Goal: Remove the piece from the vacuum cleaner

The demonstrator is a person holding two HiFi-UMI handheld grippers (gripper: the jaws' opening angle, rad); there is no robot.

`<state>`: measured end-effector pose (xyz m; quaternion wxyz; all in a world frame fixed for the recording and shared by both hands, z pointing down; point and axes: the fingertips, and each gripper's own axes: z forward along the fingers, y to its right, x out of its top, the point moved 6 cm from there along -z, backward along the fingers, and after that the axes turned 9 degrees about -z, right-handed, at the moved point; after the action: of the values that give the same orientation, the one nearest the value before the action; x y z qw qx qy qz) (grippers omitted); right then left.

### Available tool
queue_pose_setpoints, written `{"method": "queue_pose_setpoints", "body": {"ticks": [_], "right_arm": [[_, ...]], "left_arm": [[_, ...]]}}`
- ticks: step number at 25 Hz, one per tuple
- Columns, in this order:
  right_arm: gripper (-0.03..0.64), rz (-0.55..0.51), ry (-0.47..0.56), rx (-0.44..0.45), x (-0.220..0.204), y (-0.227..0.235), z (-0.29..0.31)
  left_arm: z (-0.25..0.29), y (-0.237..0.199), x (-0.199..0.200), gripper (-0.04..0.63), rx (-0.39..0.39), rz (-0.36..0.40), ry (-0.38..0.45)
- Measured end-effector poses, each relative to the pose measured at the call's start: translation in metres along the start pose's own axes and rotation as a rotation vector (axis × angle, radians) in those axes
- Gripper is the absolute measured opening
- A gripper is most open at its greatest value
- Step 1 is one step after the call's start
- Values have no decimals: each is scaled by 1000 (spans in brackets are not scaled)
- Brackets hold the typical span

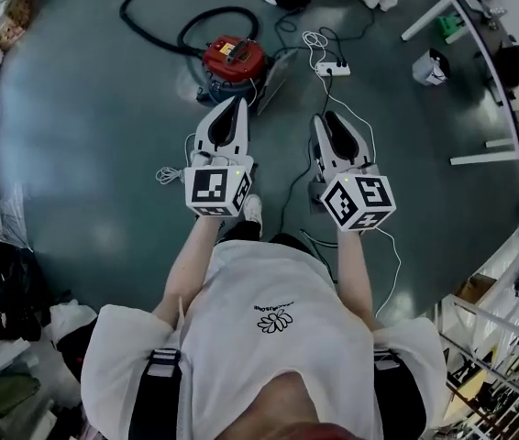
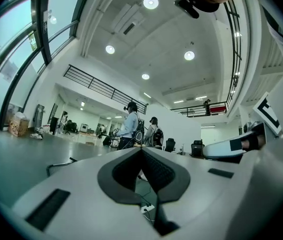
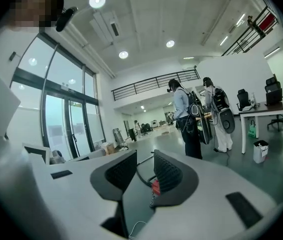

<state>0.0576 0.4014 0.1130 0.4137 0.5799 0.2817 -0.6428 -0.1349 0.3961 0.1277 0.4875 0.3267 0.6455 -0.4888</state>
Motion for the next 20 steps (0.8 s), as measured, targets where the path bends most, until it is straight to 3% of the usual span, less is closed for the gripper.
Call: {"method": "queue_pose_setpoints", "body": {"ticks": [4,10,15,20], "right_arm": [[95,-6,-17,-24,5,12,27],[95,149,-51,-11,-5,57,66],[94,123,-76,-5,-12,87,114],[94,124,-51,17,-15,126,190]], "left_arm": [[35,-11,3,3,-14,-10,-10],[76,-27,-7,3,0,11,-51],[108,-49,-19,3,47,30,-96],[174,-78,-24,3,87,55,-93]]}}
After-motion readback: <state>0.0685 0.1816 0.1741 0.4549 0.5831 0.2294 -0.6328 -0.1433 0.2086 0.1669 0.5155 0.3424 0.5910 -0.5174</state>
